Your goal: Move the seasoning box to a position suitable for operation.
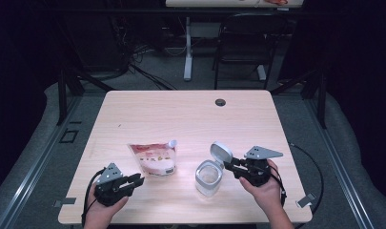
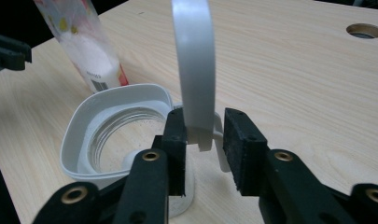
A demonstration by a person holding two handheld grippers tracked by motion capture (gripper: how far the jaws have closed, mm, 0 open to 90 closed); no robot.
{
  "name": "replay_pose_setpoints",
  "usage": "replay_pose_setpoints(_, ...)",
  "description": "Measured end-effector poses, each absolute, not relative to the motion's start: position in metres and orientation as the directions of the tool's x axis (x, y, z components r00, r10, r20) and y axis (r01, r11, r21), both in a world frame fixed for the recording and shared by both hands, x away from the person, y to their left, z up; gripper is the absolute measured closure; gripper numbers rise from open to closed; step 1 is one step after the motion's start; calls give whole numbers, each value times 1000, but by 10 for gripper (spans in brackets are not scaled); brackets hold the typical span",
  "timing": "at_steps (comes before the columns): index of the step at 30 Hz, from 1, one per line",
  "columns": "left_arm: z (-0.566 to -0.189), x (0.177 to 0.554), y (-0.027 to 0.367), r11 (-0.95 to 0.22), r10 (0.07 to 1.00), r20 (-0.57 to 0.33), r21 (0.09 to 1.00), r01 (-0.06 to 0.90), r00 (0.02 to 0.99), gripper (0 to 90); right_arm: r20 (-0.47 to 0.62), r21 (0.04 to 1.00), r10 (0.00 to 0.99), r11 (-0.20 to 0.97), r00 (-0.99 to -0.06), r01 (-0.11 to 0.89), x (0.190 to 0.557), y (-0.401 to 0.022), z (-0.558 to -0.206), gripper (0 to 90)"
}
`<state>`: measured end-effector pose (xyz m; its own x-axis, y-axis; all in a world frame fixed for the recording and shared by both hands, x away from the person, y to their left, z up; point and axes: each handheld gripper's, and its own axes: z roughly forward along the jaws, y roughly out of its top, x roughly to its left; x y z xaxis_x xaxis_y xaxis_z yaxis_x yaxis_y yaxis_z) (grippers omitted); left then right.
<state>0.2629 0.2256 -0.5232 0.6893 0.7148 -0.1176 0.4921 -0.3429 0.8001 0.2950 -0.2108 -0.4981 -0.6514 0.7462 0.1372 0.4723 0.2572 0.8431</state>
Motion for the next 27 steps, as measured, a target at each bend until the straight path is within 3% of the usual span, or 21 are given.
replay_pose_setpoints(9, -525, 264, 229, -336, 726, -118, 799, 498, 678, 733, 150, 841, 768, 231, -622, 488, 296, -209, -498, 776)
replay_pose_setpoints(27, -528, 271, 242, -303, 759, -127, 799, 519, 639, 674, 139, 848, 766, 235, -627, 475, 296, -207, -499, 747)
